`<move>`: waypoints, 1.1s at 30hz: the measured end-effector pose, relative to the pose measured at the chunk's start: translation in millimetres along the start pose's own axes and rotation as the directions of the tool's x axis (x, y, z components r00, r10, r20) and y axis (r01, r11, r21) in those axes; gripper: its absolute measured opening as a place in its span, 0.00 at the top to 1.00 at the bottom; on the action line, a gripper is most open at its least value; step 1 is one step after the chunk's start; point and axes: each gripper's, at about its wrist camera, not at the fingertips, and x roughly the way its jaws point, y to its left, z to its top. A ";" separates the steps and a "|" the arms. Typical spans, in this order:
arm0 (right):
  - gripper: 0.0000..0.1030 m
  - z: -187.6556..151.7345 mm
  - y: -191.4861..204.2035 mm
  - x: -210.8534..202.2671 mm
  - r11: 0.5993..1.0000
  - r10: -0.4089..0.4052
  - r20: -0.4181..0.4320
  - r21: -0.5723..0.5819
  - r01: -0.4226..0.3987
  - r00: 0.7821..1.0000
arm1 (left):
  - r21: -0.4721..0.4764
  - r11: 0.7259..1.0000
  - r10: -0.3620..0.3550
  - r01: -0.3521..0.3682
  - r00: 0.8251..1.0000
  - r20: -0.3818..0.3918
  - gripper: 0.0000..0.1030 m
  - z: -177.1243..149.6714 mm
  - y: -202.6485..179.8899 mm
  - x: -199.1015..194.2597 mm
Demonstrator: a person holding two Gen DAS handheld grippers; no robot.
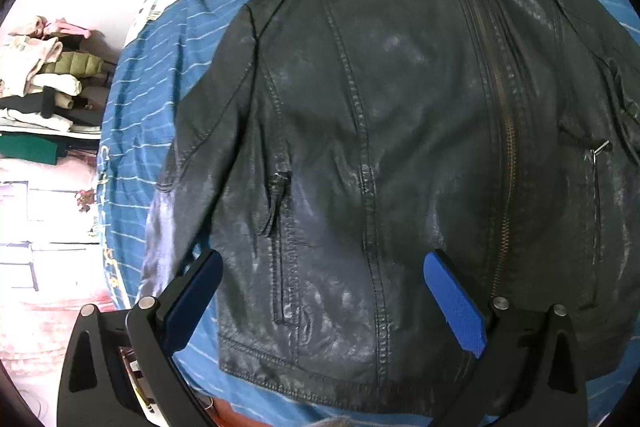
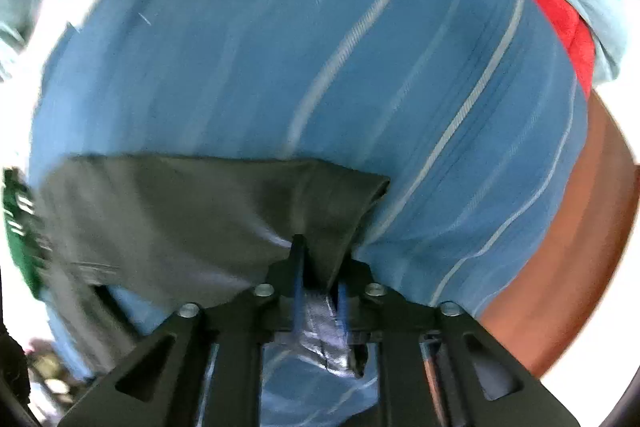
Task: Fold large clothes
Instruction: 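Grasp the jacket sleeve cuff with the right gripper and lift it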
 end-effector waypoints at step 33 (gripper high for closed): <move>0.82 -376.8 627.0 120.8 0.479 0.004 -0.291 -0.839 -0.257 0.957 | -0.475 0.880 -0.035 -0.012 0.995 -0.091 0.00 -92.5 239.1 104.2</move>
